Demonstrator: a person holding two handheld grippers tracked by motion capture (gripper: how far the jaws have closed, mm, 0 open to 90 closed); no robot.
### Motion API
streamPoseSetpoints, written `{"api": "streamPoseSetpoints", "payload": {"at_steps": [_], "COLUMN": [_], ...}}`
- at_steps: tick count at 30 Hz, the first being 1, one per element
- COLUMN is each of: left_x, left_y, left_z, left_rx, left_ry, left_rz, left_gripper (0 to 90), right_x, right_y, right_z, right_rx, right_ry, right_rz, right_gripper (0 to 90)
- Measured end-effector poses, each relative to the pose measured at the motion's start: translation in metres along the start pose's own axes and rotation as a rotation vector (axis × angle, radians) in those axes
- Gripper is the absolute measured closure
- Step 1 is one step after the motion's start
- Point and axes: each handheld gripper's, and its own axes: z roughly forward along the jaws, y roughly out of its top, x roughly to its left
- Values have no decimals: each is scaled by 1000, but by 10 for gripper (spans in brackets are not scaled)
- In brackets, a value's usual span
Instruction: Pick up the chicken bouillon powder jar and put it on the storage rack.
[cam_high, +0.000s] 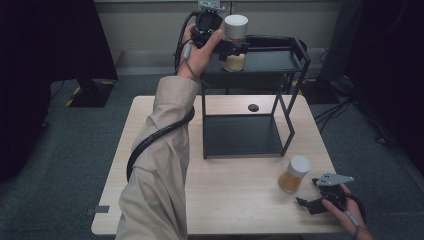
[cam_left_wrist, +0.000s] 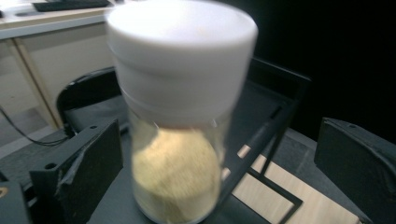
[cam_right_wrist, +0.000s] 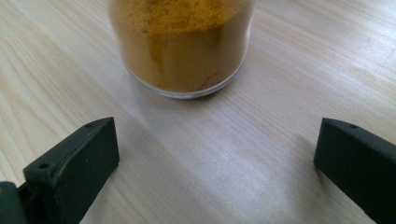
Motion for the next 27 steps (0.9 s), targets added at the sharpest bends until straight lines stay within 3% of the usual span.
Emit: {"api": "streamPoseSetpoints", "payload": {"at_steps": [6, 27], "left_x": [-3, -21], "left_y": [-17, -56], "left_z": [-3, -9], "left_rx": [-13, -11], "left_ry": [-19, -78], "left_rz": [-17, 3], "left_gripper": [8, 8], "right_x": [0, 0], "right_y": [0, 0], "right_z": [0, 0], "right_rx": [0, -1], "right_ry": [0, -2], "right_rz": [0, 1], "right_gripper": [0, 0]}}
